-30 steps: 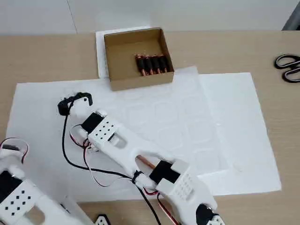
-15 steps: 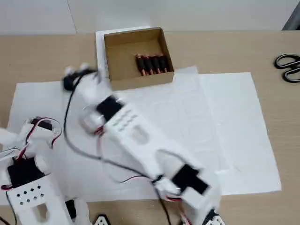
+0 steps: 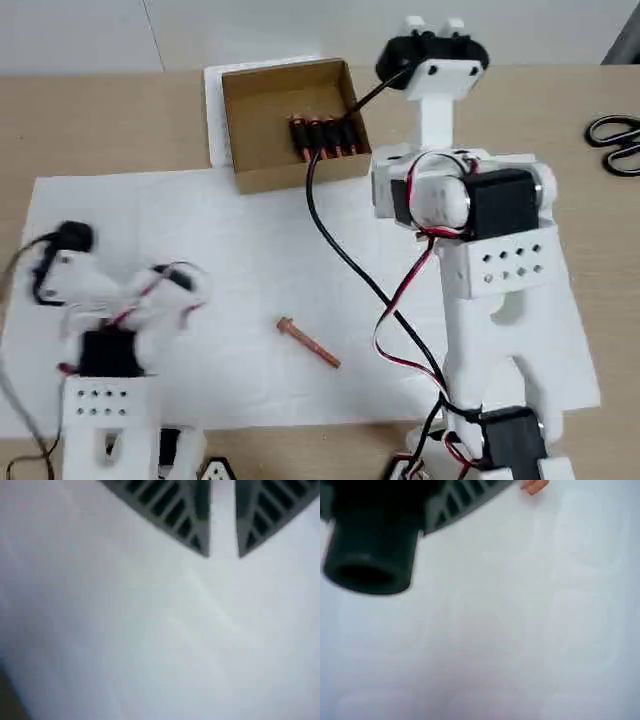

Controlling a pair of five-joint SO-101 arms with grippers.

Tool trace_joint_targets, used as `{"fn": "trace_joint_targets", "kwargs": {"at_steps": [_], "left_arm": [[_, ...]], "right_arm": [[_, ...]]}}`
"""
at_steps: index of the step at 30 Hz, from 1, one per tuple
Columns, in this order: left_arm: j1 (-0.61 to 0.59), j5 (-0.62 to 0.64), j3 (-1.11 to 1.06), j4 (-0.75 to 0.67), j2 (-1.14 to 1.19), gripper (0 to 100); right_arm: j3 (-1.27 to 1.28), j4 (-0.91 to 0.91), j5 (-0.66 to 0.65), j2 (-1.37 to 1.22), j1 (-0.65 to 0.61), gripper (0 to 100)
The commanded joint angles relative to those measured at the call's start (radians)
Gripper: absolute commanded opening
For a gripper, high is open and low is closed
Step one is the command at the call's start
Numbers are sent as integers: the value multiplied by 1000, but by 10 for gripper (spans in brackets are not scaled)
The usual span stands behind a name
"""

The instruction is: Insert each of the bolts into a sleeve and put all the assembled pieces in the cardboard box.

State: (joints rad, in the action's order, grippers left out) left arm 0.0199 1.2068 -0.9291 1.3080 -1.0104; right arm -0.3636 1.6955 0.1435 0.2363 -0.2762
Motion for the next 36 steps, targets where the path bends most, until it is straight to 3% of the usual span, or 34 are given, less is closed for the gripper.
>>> {"fn": "trace_joint_targets", "kwargs": {"at_steps": [1, 6, 11, 17, 24, 36], "left_arm": [[229, 236, -1, -18, -5, 100], [321, 358, -48, -17, -5, 87], [324, 341, -182, -138, -5, 79], [437, 361, -180, -114, -8, 81], [446, 385, -182, -120, -5, 81], [450, 381, -321, -301, -3, 81]], "right_arm": [[-46, 7, -8, 42, 15, 4], [-46, 10, -8, 42, 19, 4], [-46, 10, -8, 42, 13, 4], [-46, 10, 31, 35, 12, 4], [-46, 8, 32, 42, -4, 4], [-46, 2, 35, 35, -4, 4]]}}
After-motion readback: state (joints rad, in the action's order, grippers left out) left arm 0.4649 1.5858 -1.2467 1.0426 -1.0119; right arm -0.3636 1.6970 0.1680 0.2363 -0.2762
